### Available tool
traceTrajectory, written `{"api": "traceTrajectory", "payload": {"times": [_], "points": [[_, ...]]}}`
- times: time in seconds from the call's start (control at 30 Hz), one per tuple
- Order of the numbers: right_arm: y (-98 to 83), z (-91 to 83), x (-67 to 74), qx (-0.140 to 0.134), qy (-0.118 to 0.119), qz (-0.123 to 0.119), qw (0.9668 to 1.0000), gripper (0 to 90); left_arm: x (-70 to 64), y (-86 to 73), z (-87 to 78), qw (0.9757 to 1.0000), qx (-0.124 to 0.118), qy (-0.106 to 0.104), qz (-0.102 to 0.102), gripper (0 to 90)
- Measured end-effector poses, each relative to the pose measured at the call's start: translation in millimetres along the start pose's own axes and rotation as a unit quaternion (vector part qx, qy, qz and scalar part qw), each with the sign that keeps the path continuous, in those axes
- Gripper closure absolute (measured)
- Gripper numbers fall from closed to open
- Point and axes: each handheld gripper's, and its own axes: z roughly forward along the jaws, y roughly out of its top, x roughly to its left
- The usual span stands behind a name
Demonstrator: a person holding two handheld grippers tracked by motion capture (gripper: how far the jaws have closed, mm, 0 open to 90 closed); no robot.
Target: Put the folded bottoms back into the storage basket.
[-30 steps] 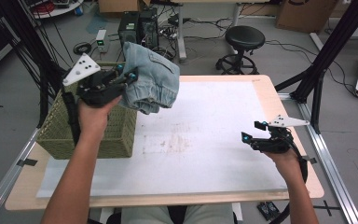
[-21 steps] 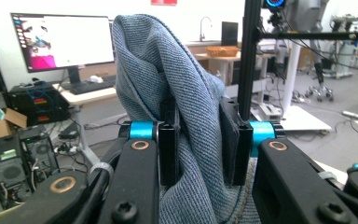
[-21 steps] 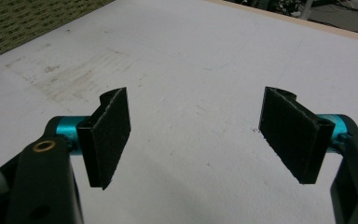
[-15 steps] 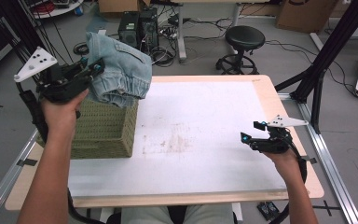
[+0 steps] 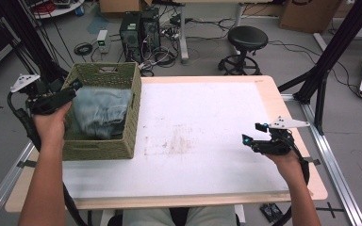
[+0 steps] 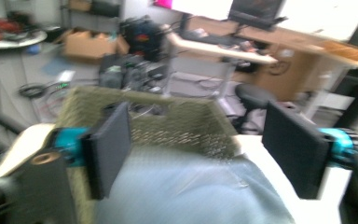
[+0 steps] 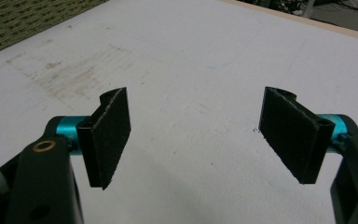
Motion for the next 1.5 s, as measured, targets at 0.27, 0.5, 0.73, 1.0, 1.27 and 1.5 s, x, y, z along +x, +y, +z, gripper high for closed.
{"api": "traceTrajectory", "payload": {"times": [0.27,0.5,0.73,1.0,1.27,1.5], "points": [[-0.3,3.3,1.5,0.005,0.001,-0.004,1.0,25.1,-7.8,-12.1,-6.0,0.999,-0.018,-0.021,0.035,23.7],[-0.3,3.5,1.4,0.005,0.0,-0.003,1.0,25.1,-34.3,-23.9,-4.9,0.9954,-0.026,-0.073,0.057,21.7],[0.2,4.9,1.4,0.005,0.0,-0.006,1.0,25.0,-75.4,-37.5,-3.2,0.9888,-0.029,-0.121,0.082,21.6],[-0.1,4.3,1.0,0.003,-0.001,-0.007,1.0,25.0,-111.5,-51.4,-0.4,0.9796,-0.022,-0.176,0.095,21.7],[0.2,3.6,0.9,0.001,-0.002,-0.008,1.0,25.0,-145.1,-67.3,3.9,0.9698,-0.001,-0.217,0.111,21.7],[0.6,1.2,2.6,0.0,-0.006,-0.007,1.0,25.0,-165.3,-83.4,4.9,0.9632,0.012,-0.241,0.119,21.7]]}}
